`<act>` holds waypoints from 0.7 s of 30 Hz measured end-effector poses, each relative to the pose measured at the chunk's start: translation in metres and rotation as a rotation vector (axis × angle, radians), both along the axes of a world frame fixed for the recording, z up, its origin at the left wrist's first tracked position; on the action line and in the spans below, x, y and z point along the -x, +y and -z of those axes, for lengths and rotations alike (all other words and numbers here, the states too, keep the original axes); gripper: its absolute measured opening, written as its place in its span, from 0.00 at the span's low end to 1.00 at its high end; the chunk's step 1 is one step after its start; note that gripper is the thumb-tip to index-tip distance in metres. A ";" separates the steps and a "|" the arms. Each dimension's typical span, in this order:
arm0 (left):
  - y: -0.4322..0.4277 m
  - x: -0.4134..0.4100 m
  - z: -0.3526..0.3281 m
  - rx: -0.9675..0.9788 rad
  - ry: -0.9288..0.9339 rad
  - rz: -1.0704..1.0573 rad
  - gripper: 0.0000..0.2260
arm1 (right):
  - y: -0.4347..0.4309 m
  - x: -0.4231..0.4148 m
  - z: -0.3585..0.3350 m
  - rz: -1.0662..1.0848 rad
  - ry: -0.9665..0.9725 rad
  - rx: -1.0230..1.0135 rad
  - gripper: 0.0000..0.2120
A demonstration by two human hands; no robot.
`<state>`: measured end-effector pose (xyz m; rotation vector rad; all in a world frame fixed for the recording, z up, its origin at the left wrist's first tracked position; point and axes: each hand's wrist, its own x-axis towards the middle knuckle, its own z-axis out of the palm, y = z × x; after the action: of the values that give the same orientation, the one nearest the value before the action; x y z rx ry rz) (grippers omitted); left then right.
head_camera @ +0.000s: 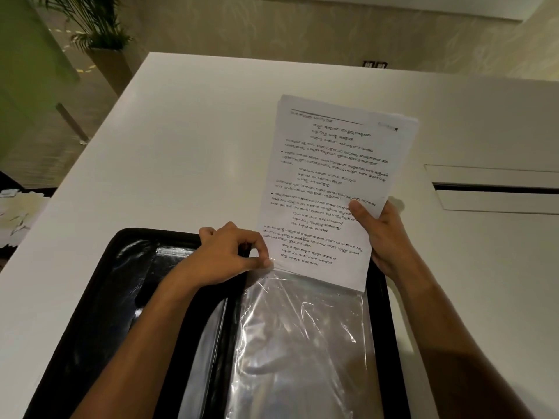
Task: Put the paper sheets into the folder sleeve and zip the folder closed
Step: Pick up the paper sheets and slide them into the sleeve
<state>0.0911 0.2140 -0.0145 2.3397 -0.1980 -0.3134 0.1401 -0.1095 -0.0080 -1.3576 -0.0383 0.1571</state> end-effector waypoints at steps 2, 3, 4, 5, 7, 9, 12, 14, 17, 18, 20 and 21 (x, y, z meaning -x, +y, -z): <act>-0.001 0.002 0.001 0.026 -0.034 -0.012 0.09 | -0.002 -0.001 0.002 0.011 -0.026 -0.036 0.14; -0.001 0.004 0.001 0.059 -0.052 -0.019 0.08 | -0.003 -0.001 0.004 0.024 -0.037 -0.052 0.15; -0.002 0.006 0.001 0.102 -0.069 -0.025 0.07 | -0.004 -0.001 0.004 0.037 -0.045 -0.064 0.16; -0.003 0.008 0.002 0.147 -0.088 -0.028 0.06 | -0.004 0.000 0.005 0.048 -0.051 -0.071 0.17; -0.004 0.010 0.005 0.211 -0.137 -0.026 0.06 | -0.005 0.002 0.003 0.068 -0.057 -0.063 0.18; -0.006 0.012 0.008 0.242 -0.181 -0.032 0.05 | -0.005 0.004 -0.001 0.084 -0.071 -0.032 0.15; -0.009 0.014 0.012 0.267 -0.215 -0.053 0.04 | -0.002 0.004 -0.007 0.109 -0.084 0.003 0.15; -0.011 0.016 0.013 0.298 -0.196 -0.071 0.05 | 0.000 0.004 -0.011 0.125 -0.089 0.004 0.16; -0.009 0.015 0.012 0.352 -0.111 -0.096 0.05 | 0.004 0.007 -0.019 0.114 -0.099 0.004 0.16; -0.007 0.014 0.012 0.371 -0.075 -0.100 0.06 | 0.005 0.008 -0.021 0.110 -0.104 0.006 0.15; -0.004 0.012 0.010 0.392 -0.020 -0.092 0.07 | 0.006 0.010 -0.024 0.110 -0.116 0.002 0.12; -0.003 0.011 0.008 0.385 0.000 -0.081 0.07 | 0.006 0.011 -0.024 0.115 -0.128 0.000 0.11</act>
<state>0.0804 0.2113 -0.0228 1.9608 -0.1483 -0.2134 0.1291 -0.1033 0.0159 -1.3645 -0.0672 -0.0270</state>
